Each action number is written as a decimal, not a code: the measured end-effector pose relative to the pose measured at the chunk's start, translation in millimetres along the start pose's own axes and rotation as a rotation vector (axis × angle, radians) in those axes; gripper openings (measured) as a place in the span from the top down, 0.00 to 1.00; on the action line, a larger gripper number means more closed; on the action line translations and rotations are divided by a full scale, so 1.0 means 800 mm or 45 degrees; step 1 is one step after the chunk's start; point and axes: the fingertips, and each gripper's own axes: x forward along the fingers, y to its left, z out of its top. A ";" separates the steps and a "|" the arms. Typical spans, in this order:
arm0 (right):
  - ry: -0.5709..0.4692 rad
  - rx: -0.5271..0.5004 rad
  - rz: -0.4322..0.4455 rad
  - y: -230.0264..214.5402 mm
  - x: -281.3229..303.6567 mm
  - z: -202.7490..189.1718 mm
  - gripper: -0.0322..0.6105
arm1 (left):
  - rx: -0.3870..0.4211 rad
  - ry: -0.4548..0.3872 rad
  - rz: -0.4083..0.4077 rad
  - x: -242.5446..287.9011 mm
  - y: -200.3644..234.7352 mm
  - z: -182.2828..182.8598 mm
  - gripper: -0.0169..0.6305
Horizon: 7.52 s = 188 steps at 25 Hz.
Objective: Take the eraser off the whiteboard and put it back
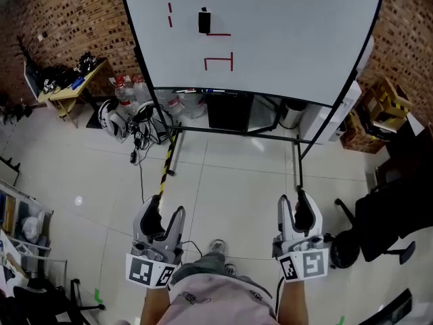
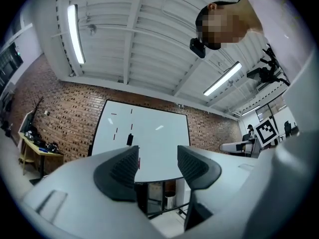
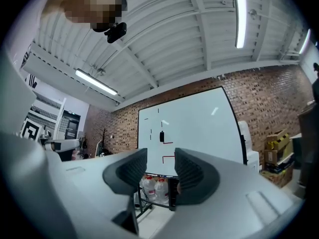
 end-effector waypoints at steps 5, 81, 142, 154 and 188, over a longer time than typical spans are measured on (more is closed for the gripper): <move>-0.014 -0.042 -0.001 -0.005 0.071 -0.003 0.69 | 0.029 -0.029 -0.033 0.066 0.033 -0.015 0.62; 0.228 0.015 -0.307 -0.234 0.240 -0.113 0.70 | 0.132 0.347 0.266 0.873 0.334 -0.148 0.42; -0.050 -0.119 -0.152 -0.054 0.076 0.038 0.72 | 0.008 -0.108 0.122 0.093 0.117 0.087 0.55; -0.115 -0.009 -0.056 -0.041 -0.039 0.078 0.72 | -0.068 -0.131 0.139 -0.021 -0.002 0.132 0.55; -0.103 -0.180 -0.056 0.163 -0.196 0.122 0.72 | 0.005 0.019 0.152 -0.209 -0.019 0.155 0.55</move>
